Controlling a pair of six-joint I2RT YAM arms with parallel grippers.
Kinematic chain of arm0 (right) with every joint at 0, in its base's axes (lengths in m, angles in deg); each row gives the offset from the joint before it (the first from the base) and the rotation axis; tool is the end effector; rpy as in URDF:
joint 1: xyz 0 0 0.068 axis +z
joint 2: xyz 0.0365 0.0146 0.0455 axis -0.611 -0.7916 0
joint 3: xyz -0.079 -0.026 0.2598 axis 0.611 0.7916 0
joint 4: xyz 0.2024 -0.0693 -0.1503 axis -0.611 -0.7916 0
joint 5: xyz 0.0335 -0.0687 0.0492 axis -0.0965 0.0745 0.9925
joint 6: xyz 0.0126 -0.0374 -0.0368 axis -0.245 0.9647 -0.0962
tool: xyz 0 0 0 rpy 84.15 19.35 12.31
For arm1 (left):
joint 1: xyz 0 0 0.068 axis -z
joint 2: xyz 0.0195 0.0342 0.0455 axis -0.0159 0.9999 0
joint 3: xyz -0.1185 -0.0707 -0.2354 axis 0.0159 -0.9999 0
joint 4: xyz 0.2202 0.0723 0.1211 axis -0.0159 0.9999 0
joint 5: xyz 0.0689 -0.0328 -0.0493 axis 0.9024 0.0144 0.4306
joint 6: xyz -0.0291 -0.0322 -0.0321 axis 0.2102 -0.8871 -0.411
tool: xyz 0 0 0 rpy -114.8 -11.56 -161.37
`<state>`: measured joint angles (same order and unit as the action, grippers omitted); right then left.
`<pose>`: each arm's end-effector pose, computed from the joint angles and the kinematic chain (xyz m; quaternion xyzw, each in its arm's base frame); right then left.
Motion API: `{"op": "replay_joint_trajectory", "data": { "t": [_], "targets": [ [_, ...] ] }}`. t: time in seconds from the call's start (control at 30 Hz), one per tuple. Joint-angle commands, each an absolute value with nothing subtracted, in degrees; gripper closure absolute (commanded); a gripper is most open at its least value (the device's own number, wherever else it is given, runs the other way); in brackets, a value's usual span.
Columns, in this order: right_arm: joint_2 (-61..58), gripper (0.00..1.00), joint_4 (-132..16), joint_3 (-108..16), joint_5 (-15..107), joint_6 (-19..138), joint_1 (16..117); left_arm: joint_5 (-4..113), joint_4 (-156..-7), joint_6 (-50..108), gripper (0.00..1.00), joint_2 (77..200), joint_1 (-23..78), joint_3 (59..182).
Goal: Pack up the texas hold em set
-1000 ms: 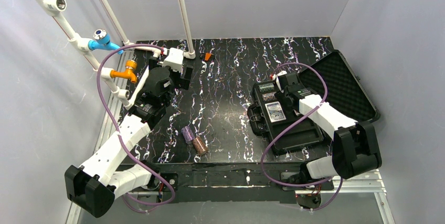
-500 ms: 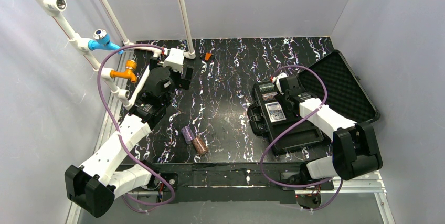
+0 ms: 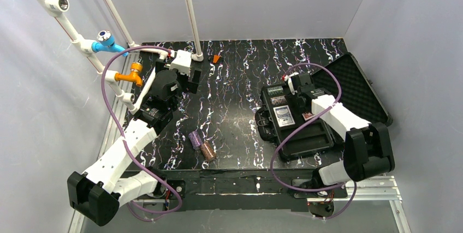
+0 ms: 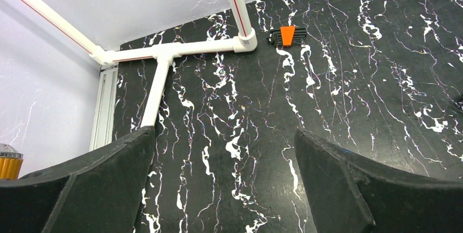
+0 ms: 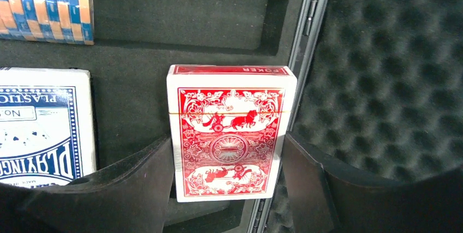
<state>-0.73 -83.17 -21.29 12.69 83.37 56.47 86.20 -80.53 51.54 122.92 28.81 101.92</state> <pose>0.2691 0.0755 0.2166 -0.2263 0.9067 -0.2041 0.2915 0.2220 -0.1016 0.3663 0.1096 0.7264 0.0478 0.6768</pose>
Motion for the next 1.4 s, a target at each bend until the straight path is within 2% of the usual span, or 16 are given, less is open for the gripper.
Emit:
{"op": "replay_joint_trajectory", "data": {
  "t": [0.0,0.2,0.8,0.93,1.03,1.17,1.33,1.37],
  "targets": [
    [-6.6,0.55,-87.1,-27.0,28.5,74.1,58.7,86.5,-81.6,51.8,0.01,122.7,29.0,101.7],
    [-10.7,0.54,-88.7,-28.8,28.3,71.9,61.2,86.6,-81.6,52.1,0.01,122.7,29.1,101.8],
    [-9.4,0.55,-92.6,-31.5,27.0,69.5,61.5,86.7,-81.6,52.7,0.01,123.2,29.0,101.8],
    [-9.4,0.52,-93.5,-31.8,27.4,69.4,61.5,86.7,-81.6,52.8,0.01,123.3,29.0,102.0],
    [-10.0,0.47,-94.4,-32.1,28.2,69.0,61.5,86.8,-81.5,52.9,0.01,123.3,29.0,102.0],
    [-11.0,0.25,-96.8,-33.7,28.0,67.7,61.5,86.8,-81.6,53.0,0.01,123.3,29.0,102.0],
    [-9.9,0.11,-98.5,-36.4,27.4,66.8,61.5,86.9,-81.6,53.2,0.01,123.4,29.1,102.0],
    [-9.4,0.05,-98.7,-37.0,27.2,66.6,61.5,86.9,-81.5,53.2,0.01,123.4,29.0,102.0]
  ]
}}
